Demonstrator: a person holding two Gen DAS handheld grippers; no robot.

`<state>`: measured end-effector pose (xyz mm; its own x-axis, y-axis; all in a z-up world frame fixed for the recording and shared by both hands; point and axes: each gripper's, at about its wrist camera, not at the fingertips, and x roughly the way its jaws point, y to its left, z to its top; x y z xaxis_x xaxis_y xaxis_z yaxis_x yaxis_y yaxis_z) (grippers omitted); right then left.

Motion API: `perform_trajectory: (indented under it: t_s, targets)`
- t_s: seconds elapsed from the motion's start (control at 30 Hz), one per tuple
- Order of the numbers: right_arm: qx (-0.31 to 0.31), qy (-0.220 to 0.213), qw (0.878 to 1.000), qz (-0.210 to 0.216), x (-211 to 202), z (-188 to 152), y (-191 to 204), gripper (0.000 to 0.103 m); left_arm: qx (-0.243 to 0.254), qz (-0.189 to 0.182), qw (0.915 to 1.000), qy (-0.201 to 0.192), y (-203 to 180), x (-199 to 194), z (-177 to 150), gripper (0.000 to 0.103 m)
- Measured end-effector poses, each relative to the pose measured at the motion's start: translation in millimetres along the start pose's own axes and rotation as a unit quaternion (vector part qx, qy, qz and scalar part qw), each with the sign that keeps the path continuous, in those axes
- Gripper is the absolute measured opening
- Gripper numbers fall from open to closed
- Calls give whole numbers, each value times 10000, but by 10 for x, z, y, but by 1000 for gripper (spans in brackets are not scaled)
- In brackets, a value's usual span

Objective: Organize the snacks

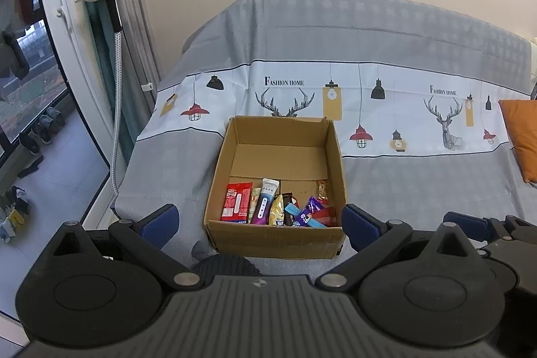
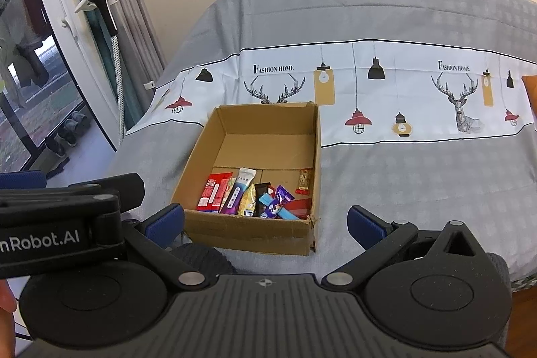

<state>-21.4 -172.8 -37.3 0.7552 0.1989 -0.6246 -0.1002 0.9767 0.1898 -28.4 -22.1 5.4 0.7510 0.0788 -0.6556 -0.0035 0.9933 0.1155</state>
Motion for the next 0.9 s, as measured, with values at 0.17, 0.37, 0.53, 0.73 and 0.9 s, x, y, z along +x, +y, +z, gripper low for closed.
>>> perform_trajectory:
  t_s: [0.17,0.37,0.53,0.73,0.9]
  targets:
    - [-11,-21,10000,4,0,-3,-4,102,28,-18,10000,4,-1,8,-4,103]
    - [-17,-16,10000,16,6,-16,7,102,30,3,10000,25,-2,5,-8,103]
    - [-1,-16,10000,41,7,-22,11,102,31,10,10000,29,-16,0,0,103]
    - [0,-20,10000,43,9,-24,9,102,32,6,10000,27,-21,4,3,103]
    - [-4,4,10000,56,24,-28,-4,102,76,21,9999,79,-54,44,4,103]
